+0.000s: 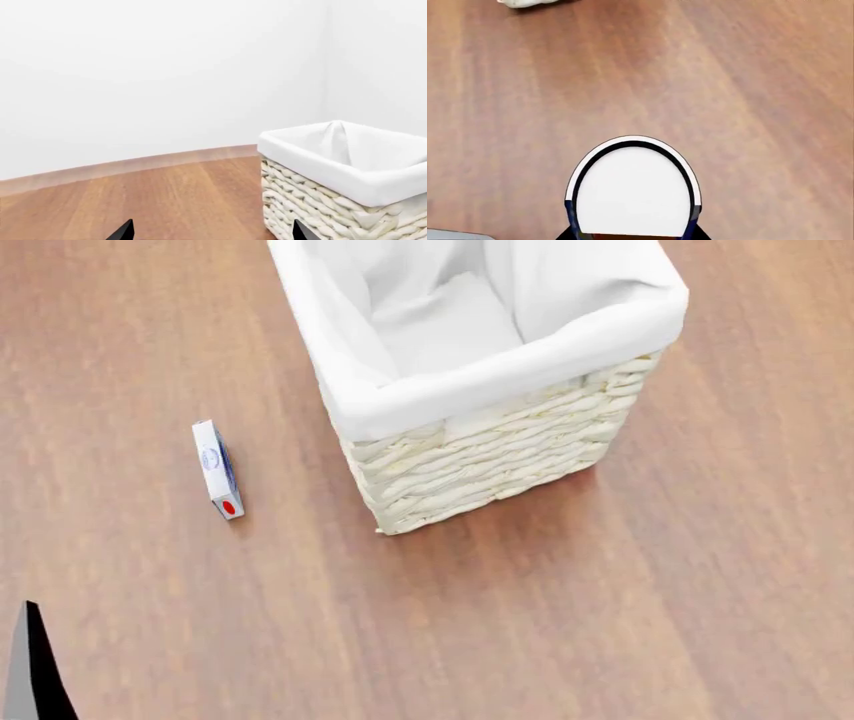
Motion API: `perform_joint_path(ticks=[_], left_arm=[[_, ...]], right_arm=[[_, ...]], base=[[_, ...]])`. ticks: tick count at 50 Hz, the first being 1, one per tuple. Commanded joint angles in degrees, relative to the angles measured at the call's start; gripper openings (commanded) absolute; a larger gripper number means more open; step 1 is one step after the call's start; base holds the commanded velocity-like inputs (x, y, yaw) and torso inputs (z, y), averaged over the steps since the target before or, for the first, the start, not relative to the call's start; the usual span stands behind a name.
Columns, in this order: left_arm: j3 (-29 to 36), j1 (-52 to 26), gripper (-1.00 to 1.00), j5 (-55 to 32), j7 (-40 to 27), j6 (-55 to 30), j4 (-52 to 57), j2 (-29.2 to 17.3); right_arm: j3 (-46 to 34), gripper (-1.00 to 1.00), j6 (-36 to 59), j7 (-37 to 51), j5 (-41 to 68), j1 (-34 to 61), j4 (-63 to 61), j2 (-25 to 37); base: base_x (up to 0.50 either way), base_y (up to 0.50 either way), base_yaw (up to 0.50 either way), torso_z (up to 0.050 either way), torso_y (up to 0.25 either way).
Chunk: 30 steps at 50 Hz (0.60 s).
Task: Pick up the alphabet soup and the cream cheese box, and put them in the basket.
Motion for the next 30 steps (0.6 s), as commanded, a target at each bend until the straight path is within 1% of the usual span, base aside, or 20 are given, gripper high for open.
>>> perform_joint_path(ticks=[1, 8, 12, 15, 21, 22, 24, 25, 27, 28, 29, 30], left_arm=[[-0.04, 0.38, 1.0, 0.12, -0.34, 0.16, 0.07, -0.2], [0.14, 0.18, 1.0, 0.1, -0.35, 0.3, -0.2, -0.2], [0.24, 0.17, 1.0, 0.1, -0.38, 0.34, -0.33, -0.24], [0.07, 0.19, 1.0, -0.04, -0.46, 0.54, -0.6, -0.3], [0.19, 0.12, 1.0, 0.07, -0.59, 0.37, -0.53, -0.34], [0.12, 0.17, 1.0, 0.06, -0.63, 0.43, -0.54, -0.38], [0.14, 0.21, 1.0, 0.12, -0.68, 0.46, -0.55, -0.41], [0.09, 0.29, 1.0, 0.19, -0.75, 0.43, -0.43, -0.46], [-0.05, 0.36, 1.0, 0.05, -0.83, 0.29, -0.17, -0.55], [-0.08, 0.4, 1.0, 0.13, -0.91, 0.22, -0.09, -0.57], [-0.07, 0.44, 1.0, 0.11, -0.9, 0.47, -0.35, -0.56], [0.11, 0.46, 1.0, 0.32, -0.89, 0.67, -0.62, -0.5]], right_arm=[[-0.79, -1.0, -0.15, -1.4, -0.46, 0.45, 1.79, 0.07], [-0.74, -1.0, 0.02, -1.18, -0.4, 0.52, 1.67, 0.26], [-0.93, -1.0, 0.13, 0.44, -3.04, 0.72, 0.35, 1.12], [-0.2, -1.0, -0.24, 1.1, -3.41, 0.57, -2.24, 1.93], [0.98, -1.0, 2.0, 3.55, -4.63, 1.54, -8.54, 4.09], [0.97, -1.0, 3.32, 4.57, -5.9, 2.29, -11.02, 5.09], [1.73, -1.0, 4.2, 4.77, -5.14, 3.07, -13.06, 5.69], [0.87, -1.0, 3.9, 5.52, -8.47, 3.59, -13.77, 6.62], [1.94, -1.0, 6.85, 6.25, -7.11, 4.95, -16.84, 7.44], [1.52, -1.0, 6.56, 6.36, -8.63, 5.33, -17.43, 8.1], [1.98, -1.0, 8.58, 7.06, -8.37, 6.51, -19.4, 8.53], [1.98, -1.0, 7.7, 6.96, -9.72, 7.42, -20.61, 9.31]], base=[[0.0, 0.0, 0.0, 0.0, 0.0], [0.0, 0.0, 0.0, -0.002, -0.002], [0.0, 0.0, 0.0, 0.0, 0.0], [0.0, 0.0, 0.0, 0.0, 0.0], [0.0, 0.0, 0.0, 0.0, 0.0], [0.0, 0.0, 0.0, 0.0, 0.0], [0.0, 0.0, 0.0, 0.0, 0.0], [0.0, 0.0, 0.0, 0.0, 0.0], [0.0, 0.0, 0.0, 0.0, 0.0], [0.0, 0.0, 0.0, 0.0, 0.0], [0.0, 0.0, 0.0, 0.0, 0.0], [0.0, 0.0, 0.0, 0.0, 0.0]])
